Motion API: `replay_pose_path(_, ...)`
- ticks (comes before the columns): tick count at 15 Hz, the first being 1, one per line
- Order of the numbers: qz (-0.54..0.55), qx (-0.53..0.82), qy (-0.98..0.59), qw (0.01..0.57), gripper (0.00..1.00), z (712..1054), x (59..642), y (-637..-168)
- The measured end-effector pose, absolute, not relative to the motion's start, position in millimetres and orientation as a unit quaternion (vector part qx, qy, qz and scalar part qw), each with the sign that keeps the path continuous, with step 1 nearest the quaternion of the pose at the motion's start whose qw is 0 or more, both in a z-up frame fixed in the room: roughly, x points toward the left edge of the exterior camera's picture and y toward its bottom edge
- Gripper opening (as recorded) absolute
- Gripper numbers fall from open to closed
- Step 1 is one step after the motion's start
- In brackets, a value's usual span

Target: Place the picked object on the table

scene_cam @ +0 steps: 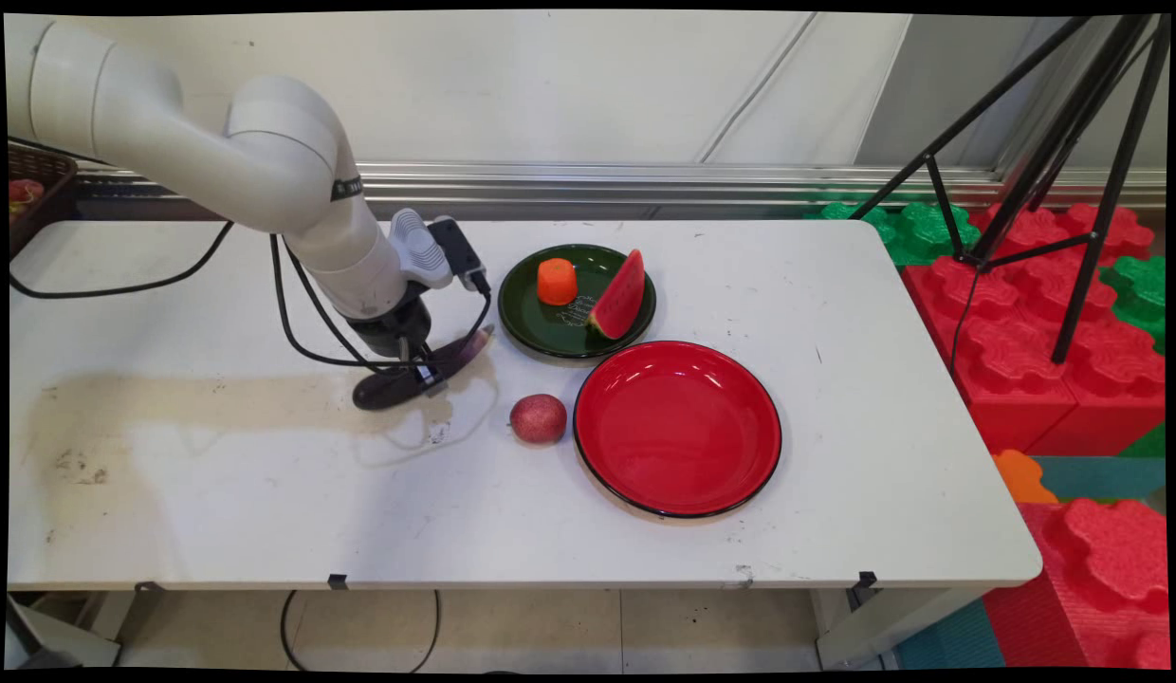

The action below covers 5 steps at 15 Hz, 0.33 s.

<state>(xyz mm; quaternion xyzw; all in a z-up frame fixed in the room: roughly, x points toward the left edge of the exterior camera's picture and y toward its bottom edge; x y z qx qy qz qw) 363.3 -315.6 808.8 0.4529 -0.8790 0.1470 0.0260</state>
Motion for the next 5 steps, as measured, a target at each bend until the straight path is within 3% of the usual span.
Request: replay_pose_path(5, 0.147, 0.438, -0.886, 0.031, 1.0, 808.5, 362.8, -310.7)
